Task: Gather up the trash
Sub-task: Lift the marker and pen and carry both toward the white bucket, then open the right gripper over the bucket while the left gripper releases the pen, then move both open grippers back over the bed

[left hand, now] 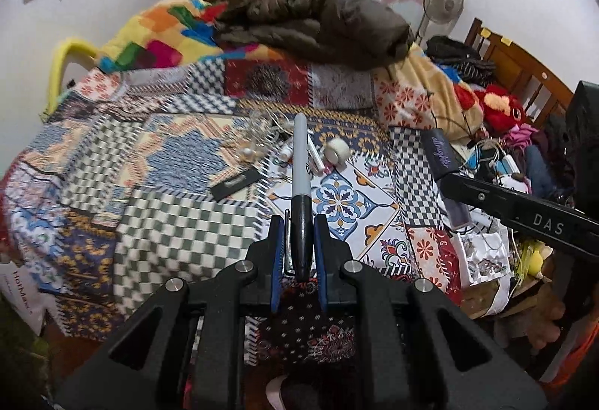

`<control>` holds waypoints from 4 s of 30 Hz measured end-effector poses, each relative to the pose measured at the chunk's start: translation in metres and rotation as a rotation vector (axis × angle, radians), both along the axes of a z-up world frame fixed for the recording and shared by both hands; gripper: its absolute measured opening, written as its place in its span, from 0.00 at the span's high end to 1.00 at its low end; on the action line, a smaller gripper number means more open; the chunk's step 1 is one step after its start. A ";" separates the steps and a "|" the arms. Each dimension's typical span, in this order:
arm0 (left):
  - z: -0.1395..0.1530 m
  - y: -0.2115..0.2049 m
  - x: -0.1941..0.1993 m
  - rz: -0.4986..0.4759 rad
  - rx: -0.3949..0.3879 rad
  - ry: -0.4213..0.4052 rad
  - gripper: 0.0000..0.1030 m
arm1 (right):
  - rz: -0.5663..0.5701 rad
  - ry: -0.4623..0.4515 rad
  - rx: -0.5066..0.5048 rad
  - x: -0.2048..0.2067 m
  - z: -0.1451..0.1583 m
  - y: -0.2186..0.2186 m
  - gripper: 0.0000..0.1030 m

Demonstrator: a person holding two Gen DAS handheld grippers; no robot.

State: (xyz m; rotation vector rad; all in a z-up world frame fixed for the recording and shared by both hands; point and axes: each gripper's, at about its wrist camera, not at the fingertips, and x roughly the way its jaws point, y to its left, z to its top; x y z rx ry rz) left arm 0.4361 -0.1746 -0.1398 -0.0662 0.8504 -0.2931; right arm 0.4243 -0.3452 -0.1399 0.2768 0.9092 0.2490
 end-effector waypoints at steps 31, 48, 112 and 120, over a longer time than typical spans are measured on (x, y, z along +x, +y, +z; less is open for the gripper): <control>0.060 0.210 -0.233 0.392 0.002 -0.139 0.86 | 0.356 -0.185 -0.045 -0.134 0.065 0.186 0.79; -0.040 0.312 -0.286 0.577 -0.014 0.095 0.86 | 0.668 -0.055 -0.134 -0.172 -0.005 0.334 0.79; -0.059 0.307 -0.250 0.670 0.061 0.206 0.71 | 0.771 -0.119 -0.282 -0.153 -0.024 0.333 0.57; 0.008 0.251 -0.240 0.629 0.085 0.046 0.71 | 0.682 -0.255 -0.230 -0.152 0.033 0.269 0.57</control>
